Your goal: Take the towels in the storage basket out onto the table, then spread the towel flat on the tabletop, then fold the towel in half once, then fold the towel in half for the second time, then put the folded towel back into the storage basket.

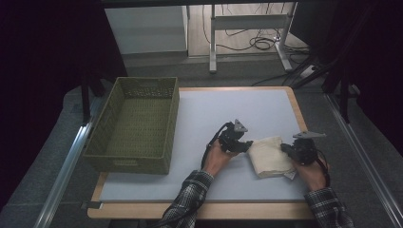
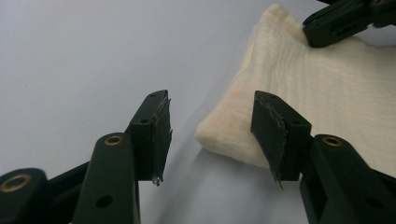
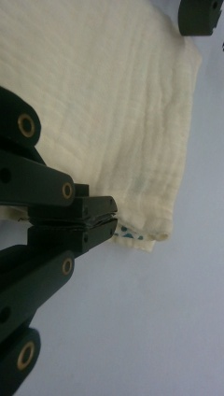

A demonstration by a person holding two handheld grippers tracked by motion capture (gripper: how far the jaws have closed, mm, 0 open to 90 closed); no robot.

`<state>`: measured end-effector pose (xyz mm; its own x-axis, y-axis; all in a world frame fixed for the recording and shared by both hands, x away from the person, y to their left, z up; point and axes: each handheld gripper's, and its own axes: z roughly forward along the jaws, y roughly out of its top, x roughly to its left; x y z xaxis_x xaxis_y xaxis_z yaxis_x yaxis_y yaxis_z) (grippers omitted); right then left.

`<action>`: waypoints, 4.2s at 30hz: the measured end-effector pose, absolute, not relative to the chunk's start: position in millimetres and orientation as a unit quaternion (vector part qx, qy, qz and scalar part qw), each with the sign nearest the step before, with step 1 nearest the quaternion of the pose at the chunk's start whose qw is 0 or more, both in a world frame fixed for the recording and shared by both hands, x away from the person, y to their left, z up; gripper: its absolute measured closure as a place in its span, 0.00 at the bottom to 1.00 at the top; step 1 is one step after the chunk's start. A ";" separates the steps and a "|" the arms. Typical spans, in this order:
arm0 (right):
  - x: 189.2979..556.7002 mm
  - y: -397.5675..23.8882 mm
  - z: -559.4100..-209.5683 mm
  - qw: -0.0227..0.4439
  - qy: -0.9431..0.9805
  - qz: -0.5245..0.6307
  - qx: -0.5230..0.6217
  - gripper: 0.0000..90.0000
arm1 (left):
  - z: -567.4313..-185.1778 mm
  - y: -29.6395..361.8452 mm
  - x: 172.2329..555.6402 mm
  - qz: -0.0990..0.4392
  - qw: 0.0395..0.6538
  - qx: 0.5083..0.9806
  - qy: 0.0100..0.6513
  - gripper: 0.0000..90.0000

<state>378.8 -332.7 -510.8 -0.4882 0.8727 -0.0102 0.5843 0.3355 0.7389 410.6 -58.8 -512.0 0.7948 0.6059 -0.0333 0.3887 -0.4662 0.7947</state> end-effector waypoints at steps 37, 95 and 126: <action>318.5 -351.2 -519.9 0.138 0.780 0.370 0.485 0.90 | -535.3 -58.4 412.4 0.073 0.414 0.849 0.321 0.72; 326.6 -290.4 -481.7 0.140 0.797 0.424 0.406 0.91 | -485.7 0.7 406.5 0.156 0.424 0.836 0.312 0.95; 341.7 -232.4 -458.5 0.126 0.805 0.450 0.365 0.90 | -452.6 52.3 403.2 0.196 0.408 0.826 0.335 0.95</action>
